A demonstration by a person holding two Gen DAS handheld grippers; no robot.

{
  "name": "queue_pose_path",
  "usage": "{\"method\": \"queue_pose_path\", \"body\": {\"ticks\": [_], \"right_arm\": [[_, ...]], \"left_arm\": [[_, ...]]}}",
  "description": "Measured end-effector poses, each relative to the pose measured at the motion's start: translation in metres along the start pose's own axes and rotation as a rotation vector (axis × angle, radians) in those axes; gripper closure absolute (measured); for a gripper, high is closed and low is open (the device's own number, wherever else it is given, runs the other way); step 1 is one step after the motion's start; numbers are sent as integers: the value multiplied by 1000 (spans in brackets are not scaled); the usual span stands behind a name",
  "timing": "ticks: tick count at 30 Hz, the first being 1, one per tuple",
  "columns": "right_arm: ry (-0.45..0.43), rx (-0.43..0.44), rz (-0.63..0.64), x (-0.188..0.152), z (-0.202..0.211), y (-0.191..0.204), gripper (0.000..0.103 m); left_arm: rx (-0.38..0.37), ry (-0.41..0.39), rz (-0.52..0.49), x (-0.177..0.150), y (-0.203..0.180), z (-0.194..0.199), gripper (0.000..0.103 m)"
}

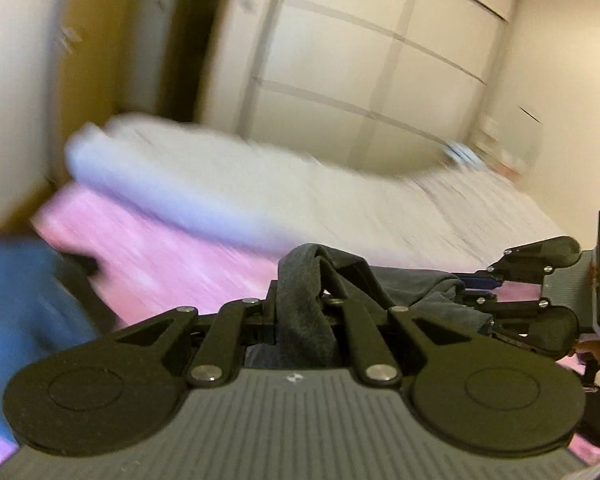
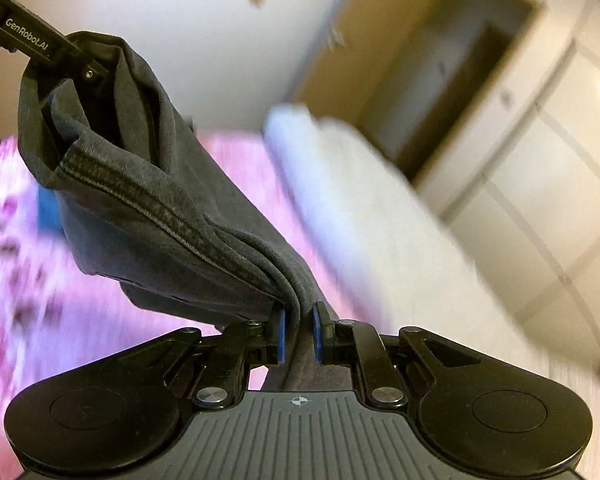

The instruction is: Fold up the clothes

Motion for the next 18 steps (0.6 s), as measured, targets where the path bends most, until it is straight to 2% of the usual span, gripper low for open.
{"method": "queue_pose_path", "body": {"ticks": [3,6,8,9,10,11,12,13,14,16,18], "right_arm": [[111,46,-61,-85,29,8,91],[183,90,-91,-137,46,9,90],[219,109,-93,-163,46,9,90],[232,113,-89,-175,43,8,90],[232,79,-84,-182,42,7,89],[233,45,-80,-189,41,6,80],[252,-9,-85,-205,37,0,74],[279,-46,-99,-213,23,-5,67],[299,-69,-136,-219,18,-12,65],[308,-56,-244,-228,16,-20,62],[334,-23,-334,-242,15,-15,57]], "left_arm": [[-58,128,52,-60,-40,-22,96],[-87,243,130,-100,-60,-47,96],[-75,303,187,-118,-65,-71,96],[-53,330,224,-124,-62,-85,96],[-9,359,267,-129,-54,-102,93],[39,388,310,-133,-45,-118,91],[102,387,303,-132,-36,-131,88],[167,382,289,-130,-27,-143,80],[197,358,254,-125,-20,-150,75],[181,348,218,-119,-14,-156,63],[166,352,178,-118,-9,-160,59]]}}
Point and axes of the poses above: each gripper's, at about its wrist camera, not at the fingertips, and z roughly against the way its jaws point, y to its left, x to its top, the point moved 6 cm from there along -z, roughly the way its jaws point, and after that the axes turned 11 degrees about z, right-handed, at the moved point
